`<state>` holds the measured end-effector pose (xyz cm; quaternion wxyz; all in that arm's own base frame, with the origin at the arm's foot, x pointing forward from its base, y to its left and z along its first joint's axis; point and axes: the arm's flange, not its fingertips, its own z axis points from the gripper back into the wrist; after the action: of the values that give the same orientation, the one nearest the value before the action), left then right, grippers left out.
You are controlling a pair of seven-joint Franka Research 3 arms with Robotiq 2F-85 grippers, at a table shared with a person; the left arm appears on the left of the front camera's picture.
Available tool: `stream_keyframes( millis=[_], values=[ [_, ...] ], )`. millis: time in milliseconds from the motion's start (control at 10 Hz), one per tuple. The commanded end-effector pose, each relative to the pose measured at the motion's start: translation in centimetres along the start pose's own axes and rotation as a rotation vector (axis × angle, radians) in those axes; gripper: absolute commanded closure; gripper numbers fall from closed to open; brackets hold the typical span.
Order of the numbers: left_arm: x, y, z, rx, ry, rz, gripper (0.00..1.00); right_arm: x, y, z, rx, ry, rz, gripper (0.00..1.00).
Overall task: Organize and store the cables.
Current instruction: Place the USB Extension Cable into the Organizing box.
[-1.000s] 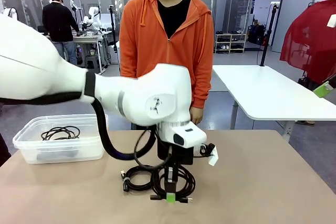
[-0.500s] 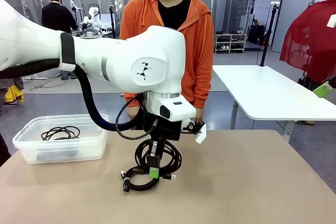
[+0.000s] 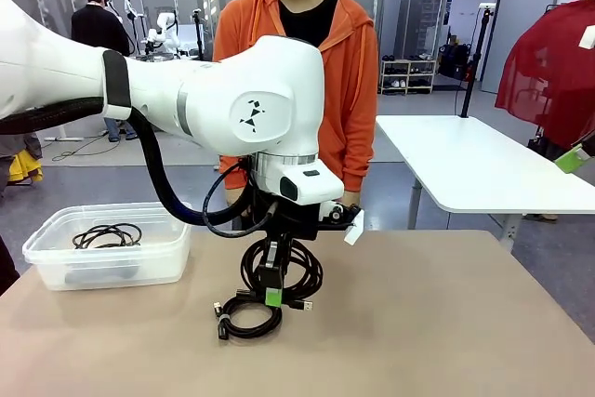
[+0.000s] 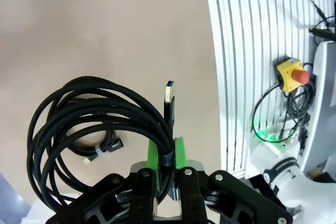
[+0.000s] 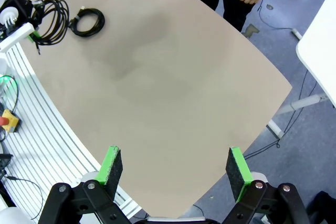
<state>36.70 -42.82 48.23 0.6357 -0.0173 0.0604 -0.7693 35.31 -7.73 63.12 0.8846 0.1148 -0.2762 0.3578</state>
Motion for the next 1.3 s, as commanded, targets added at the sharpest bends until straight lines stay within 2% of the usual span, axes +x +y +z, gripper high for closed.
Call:
stream_keyframes(
  millis=[0, 100, 200, 300, 500, 900, 1000, 1200],
  values=[
    [-0.1, -0.4, 0.0, 0.000, 0.006, 0.014, 1.00, -0.1, 0.1, 0.1, 0.004, 0.006, 0.008, 0.00],
    [-0.1, -0.4, 0.0, 0.000, 0.006, 0.014, 1.00, -0.1, 0.1, 0.1, 0.004, 0.006, 0.008, 0.00],
    [0.1, 0.0, -0.1, -0.001, 0.001, -0.002, 0.86, -0.1, 0.1, 0.1, 0.004, 0.006, 0.008, 0.00],
    [-2.2, 0.2, 2.0, -0.004, -0.023, -0.017, 0.86, -0.1, 0.1, 0.1, 0.004, 0.006, 0.008, 0.00],
    [-7.5, 0.4, 3.2, 0.007, 0.024, -0.056, 0.86, -0.1, 0.1, 0.1, 0.004, 0.006, 0.008, 0.00],
    [-20.7, 0.1, 6.2, 0.148, -0.074, -0.021, 0.86, -0.1, 0.1, 0.1, 0.004, 0.006, 0.008, 0.00],
    [-24.0, 0.0, 7.2, 0.162, -0.152, 0.019, 0.86, -0.1, 0.1, 0.1, 0.004, 0.006, 0.008, 0.00],
    [-29.9, -0.1, 8.5, 0.204, -0.209, 0.097, 0.86, -0.1, 0.1, 0.1, 0.004, 0.006, 0.008, 0.00]
  ],
)
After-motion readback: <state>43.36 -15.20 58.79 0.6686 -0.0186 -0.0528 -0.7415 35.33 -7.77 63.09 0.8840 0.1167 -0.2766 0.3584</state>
